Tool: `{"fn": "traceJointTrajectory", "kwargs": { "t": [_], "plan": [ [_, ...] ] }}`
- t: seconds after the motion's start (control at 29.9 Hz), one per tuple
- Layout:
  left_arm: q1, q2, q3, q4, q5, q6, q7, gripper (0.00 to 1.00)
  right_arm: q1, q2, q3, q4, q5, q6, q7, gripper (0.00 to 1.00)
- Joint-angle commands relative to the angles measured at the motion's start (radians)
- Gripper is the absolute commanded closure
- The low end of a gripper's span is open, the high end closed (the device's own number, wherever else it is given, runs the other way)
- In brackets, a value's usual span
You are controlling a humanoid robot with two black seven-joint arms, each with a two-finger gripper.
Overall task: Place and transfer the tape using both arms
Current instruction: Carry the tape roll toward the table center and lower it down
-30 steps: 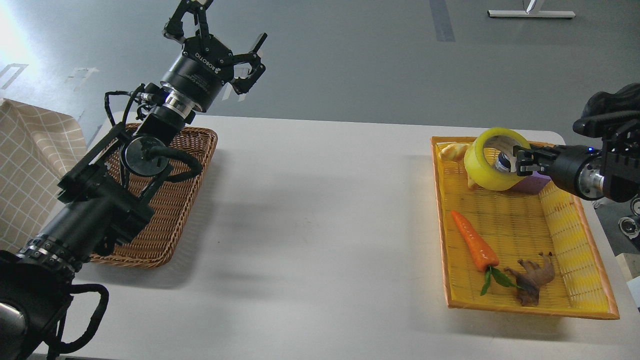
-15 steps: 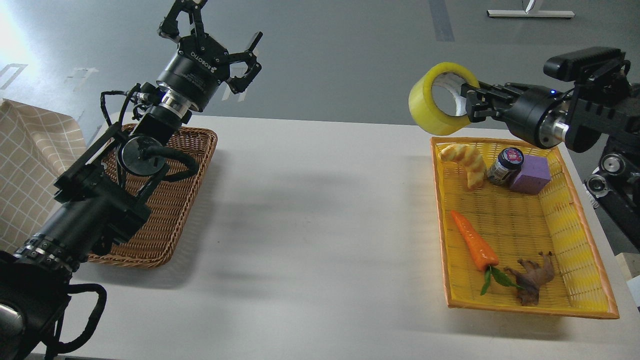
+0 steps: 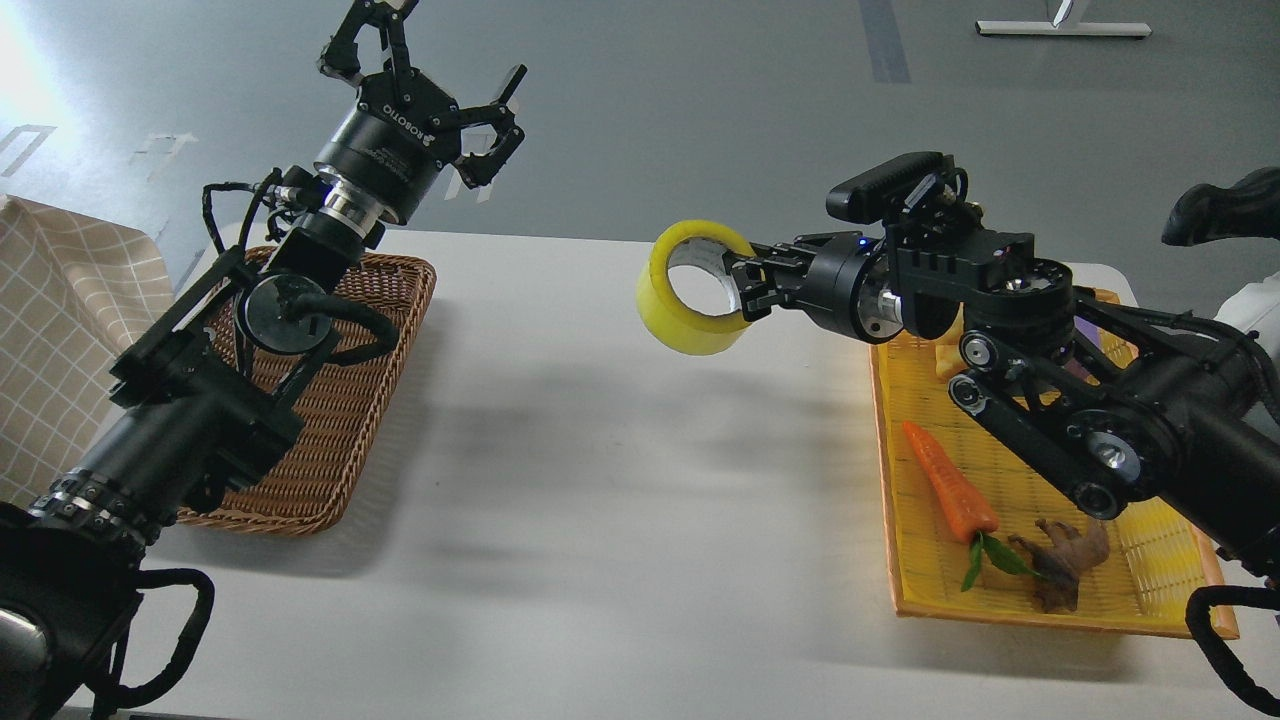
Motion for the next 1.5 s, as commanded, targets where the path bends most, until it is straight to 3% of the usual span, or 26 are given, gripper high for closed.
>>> {"fn": "traceJointTrajectory", "kwargs": {
  "t": [0.0, 0.37, 1.47],
  "plan": [
    [0.000, -0.002, -0.001, 0.001, 0.000, 0.000, 0.000, 0.02, 0.025, 0.076, -0.038, -0.079, 0.003, 0.000, 0.000, 1.00],
    [0.000, 0.003, 0.000, 0.001, 0.000, 0.000, 0.000, 0.02, 0.032, 0.153, -0.168, -0.157, 0.011, 0.000, 0.002, 1.00],
    [0.002, 0.003, -0.001, 0.001, 0.000, 0.000, 0.000, 0.02, -0.010, 0.222, -0.211, -0.260, 0.009, 0.000, 0.003, 1.00]
  ]
}}
